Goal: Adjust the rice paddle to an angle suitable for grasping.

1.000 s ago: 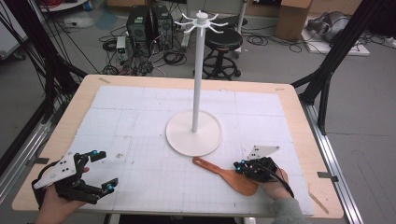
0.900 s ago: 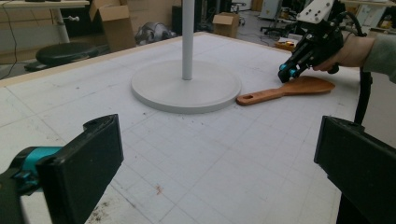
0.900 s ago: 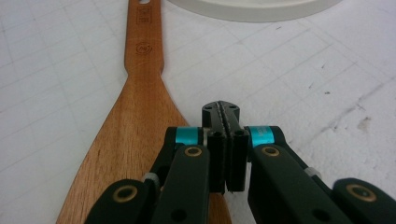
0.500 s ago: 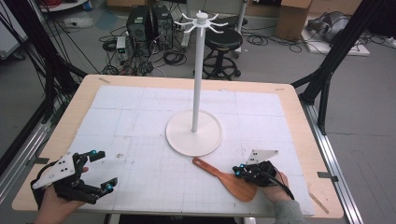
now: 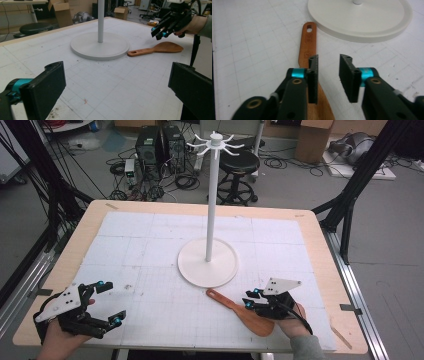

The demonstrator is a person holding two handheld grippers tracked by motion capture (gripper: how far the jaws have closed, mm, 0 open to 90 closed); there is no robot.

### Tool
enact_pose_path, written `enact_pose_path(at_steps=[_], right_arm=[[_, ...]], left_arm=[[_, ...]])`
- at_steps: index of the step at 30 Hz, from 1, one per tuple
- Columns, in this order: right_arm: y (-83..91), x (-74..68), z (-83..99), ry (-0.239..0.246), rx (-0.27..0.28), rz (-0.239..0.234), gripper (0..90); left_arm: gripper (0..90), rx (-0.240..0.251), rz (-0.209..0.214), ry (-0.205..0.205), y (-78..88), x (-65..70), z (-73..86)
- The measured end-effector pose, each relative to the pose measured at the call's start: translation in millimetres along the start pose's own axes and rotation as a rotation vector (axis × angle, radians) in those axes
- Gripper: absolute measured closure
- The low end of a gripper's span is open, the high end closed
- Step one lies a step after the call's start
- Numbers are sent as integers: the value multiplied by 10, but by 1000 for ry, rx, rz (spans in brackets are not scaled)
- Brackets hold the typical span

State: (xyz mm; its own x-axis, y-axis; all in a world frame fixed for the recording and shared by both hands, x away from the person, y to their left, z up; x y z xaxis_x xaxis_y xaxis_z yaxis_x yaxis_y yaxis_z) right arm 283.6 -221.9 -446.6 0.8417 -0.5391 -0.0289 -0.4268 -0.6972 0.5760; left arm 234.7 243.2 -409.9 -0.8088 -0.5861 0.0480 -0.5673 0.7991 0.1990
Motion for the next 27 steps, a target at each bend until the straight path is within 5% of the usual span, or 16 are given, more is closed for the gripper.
enact_pose_path(at_steps=[3, 9, 10, 13, 27], right_arm=[[-32, 11, -6, -8, -7, 3, 366], [-77, -15, -19, 1, -22, -15, 206], [-88, -27, -49, -4, -18, 7, 103], [-105, -40, -111, -11, 0, 27, 0], [-304, -103, -181, 43, -51, 19, 0]], left_arm=[[18, 2, -2, 4, -2, 0, 0], [18, 0, 1, 3, -8, 2, 2], [18, -1, 1, 4, -11, 2, 4], [18, -2, 3, 4, -14, 0, 9], [18, 0, -10, 12, 19, -1, 25]])
Point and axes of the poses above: each handheld gripper's, and its own axes: y roughly backward along the jaws, z roughly out of its underside, x roughly to its right, the point moved 4 cm from there along -y, roughly forward along the jaws, and after that the axes turned 1 degree about x, right-handed, at the moved point
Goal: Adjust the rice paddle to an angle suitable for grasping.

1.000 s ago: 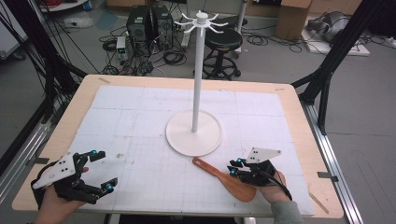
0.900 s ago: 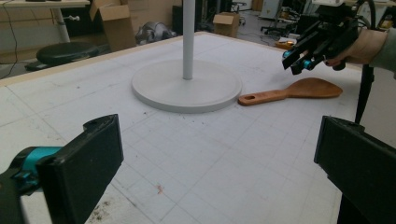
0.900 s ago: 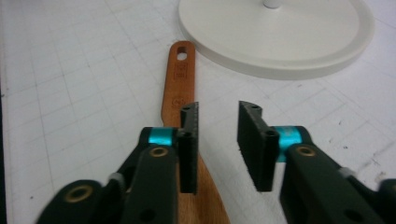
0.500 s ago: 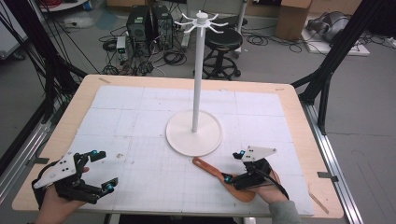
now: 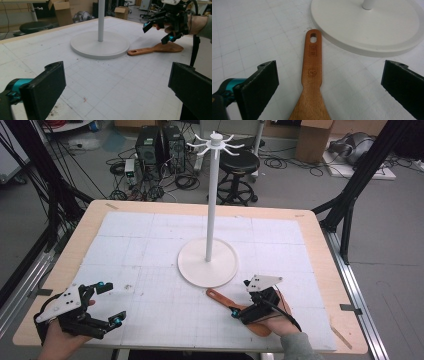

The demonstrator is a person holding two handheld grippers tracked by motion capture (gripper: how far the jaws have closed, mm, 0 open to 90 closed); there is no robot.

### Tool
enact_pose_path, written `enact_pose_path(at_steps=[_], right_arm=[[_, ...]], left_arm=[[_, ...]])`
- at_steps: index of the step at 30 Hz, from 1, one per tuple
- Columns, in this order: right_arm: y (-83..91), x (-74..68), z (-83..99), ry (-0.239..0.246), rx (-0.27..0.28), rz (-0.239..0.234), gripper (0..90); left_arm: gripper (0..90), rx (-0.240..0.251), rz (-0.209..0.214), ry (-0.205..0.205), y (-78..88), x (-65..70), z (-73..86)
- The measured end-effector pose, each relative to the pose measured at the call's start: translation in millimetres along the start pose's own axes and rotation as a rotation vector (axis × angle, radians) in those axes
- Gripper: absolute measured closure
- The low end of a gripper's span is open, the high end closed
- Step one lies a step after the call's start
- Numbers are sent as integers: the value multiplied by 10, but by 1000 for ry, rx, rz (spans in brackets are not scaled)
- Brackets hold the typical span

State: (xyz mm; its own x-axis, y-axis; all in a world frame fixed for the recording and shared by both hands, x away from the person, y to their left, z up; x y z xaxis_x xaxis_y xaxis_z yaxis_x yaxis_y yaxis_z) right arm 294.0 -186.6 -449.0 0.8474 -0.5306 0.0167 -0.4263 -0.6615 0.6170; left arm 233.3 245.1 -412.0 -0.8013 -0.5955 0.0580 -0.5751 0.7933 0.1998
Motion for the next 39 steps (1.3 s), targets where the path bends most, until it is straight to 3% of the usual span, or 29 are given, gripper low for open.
enact_pose_path(at_steps=[6, 18, 25, 26, 27, 39], right_arm=[[-26, 14, -4, 6, -4, -8, 3], [-153, 17, -14, 16, -63, -28, 8], [-139, 8, -33, 16, -47, -43, 77], [-132, 7, -32, 22, -51, -46, 142], [-132, 7, -32, 22, -51, -46, 142], [-192, -39, -20, 31, -112, -66, 240]], left_arm=[[18, 1, -10, 5, 8, -5, 5], [18, -4, -28, 11, 87, 6, 34], [18, -7, -16, 3, 61, 43, 28], [18, -10, -14, 6, 58, 44, 34], [18, -11, -13, 5, 58, 42, 37], [18, -13, -24, 4, 87, 29, 44]])
Point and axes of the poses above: each handheld gripper's, and its own axes: y roughly backward along the jaws, z roughly out of its underside, x roughly to its right, the point moved 4 cm from there along -y, roughly forward along the jaws, and after that the axes turned 1 degree about x, right-handed, at the moved point
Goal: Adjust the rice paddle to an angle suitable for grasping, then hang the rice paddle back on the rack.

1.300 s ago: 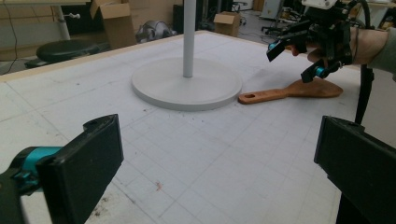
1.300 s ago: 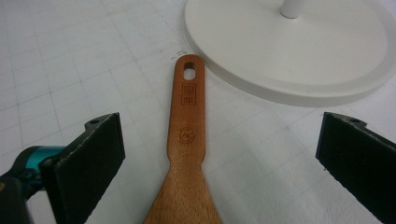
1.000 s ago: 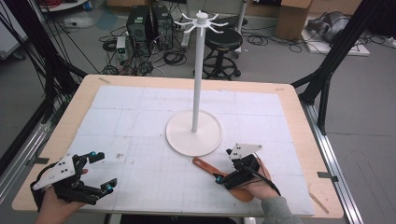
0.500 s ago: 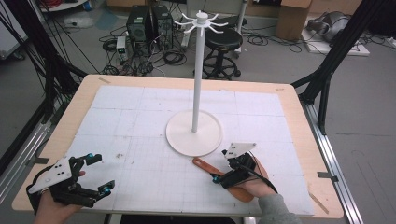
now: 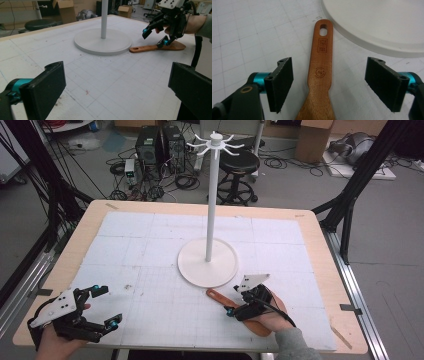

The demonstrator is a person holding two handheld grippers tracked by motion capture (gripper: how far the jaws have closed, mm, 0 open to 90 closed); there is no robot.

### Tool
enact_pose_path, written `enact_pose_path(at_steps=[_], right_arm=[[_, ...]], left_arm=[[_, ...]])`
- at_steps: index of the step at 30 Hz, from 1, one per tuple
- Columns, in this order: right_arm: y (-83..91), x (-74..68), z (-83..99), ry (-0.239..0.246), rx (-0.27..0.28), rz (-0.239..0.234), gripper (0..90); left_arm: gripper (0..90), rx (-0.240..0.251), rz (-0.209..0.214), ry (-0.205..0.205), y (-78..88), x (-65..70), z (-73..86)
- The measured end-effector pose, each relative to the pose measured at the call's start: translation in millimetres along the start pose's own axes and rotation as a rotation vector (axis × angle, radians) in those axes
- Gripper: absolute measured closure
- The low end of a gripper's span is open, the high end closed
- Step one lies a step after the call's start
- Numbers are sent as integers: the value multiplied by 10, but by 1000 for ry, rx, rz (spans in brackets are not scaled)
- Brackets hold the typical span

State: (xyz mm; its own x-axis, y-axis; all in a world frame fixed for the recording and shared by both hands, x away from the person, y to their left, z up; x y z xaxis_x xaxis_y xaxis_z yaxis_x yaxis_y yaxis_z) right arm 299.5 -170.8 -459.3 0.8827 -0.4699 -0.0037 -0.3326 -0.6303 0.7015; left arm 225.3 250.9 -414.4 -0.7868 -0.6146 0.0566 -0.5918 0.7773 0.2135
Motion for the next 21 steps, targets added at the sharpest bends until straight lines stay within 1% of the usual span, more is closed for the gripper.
enact_pose_path(at_steps=[5, 6, 7, 10, 17, 21], right_arm=[[-40, -6, -9, -14, -24, -11, 257], [-48, -4, -14, -9, -29, -12, 266], [-51, -9, -17, -14, -34, -16, 273], [-72, -5, -28, -6, -41, -12, 276], [-72, 4, -19, -16, -54, -10, 299], [-82, 2, -12, -21, -67, -8, 302]], left_arm=[[18, -2, -7, 0, 33, 11, 10], [18, -2, -9, -1, 43, 9, 10], [18, 1, -13, 0, 58, 7, 9], [18, 4, -21, 3, 79, -2, 9], [18, -8, -15, 0, 60, 10, 26], [18, -5, -17, 3, 71, 3, 24]])
Point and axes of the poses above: each handheld gripper's, and its own axes: y roughly backward along the jaws, z roughly out of its underside, x roughly to its right, the point moved 4 cm from there along -y, roughly forward along the jaws, and after that the axes turned 1 degree about x, right-handed, at the moved point
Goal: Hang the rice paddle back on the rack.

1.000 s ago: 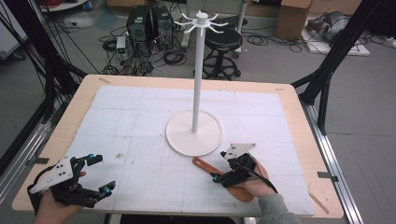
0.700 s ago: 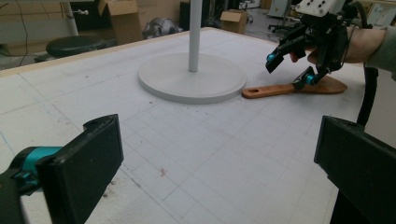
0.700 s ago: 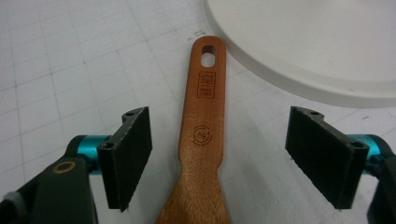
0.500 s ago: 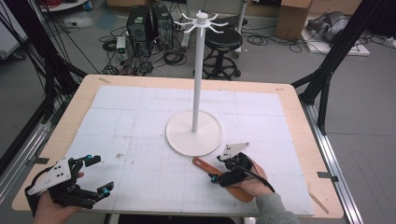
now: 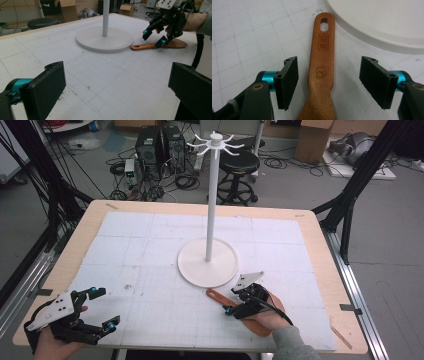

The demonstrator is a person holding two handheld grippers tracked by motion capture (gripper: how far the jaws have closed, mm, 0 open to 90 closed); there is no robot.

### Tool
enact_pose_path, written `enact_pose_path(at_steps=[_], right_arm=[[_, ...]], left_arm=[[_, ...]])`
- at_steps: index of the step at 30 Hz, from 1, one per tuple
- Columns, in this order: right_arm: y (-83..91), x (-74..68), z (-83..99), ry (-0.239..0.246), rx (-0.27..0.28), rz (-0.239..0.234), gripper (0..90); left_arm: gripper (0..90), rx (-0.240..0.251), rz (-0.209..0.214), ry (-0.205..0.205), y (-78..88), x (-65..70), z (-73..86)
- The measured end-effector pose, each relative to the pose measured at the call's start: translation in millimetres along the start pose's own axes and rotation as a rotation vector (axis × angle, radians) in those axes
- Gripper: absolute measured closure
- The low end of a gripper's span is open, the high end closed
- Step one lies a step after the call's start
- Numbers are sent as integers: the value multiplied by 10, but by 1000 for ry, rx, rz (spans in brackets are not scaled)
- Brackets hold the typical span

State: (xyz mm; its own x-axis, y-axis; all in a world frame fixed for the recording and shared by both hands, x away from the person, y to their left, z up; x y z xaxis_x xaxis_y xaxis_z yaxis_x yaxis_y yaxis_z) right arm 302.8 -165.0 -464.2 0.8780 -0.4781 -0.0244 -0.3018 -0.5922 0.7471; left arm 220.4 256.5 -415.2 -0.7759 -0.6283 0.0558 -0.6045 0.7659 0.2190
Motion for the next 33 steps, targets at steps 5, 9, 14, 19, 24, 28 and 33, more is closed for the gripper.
enact_pose_path(at_steps=[5, 9, 14, 19, 24, 28, 33], right_arm=[[-12, 3, 5, 3, -13, 8, 312], [-13, 5, 10, 0, -17, 6, 325], [-14, 2, 17, -2, -25, 5, 360], [-2, 1, 11, -6, -32, 4, 409], [6, -11, 9, -10, -45, 10, 446], [13, -27, 0, -21, -67, 17, 467], [9, -57, -45, -4, -119, 31, 517]], left_arm=[[18, 0, -4, 3, -2, -8, 8], [18, -6, -1, 0, -7, -5, 14], [18, -4, -4, 1, -2, -11, 13], [18, -11, -9, 1, 2, -23, 27], [18, -11, -9, -3, 4, -24, 25], [18, -16, -9, -2, 1, -24, 34], [18, -20, -12, -4, 0, -26, 40]])
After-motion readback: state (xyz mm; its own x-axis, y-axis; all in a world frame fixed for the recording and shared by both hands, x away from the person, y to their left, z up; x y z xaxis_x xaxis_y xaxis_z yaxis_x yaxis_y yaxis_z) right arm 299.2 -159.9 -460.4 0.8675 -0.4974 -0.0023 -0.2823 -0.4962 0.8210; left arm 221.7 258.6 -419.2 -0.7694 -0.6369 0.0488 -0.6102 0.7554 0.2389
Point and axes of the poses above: each handheld gripper's, and its own axes: y roughly backward along the jaws, z roughly out of its underside, x roughly to its right, the point moved 4 cm from there along -y, roughly forward along the jaws, and after that the axes turned 1 degree about x, right-handed, at the moved point
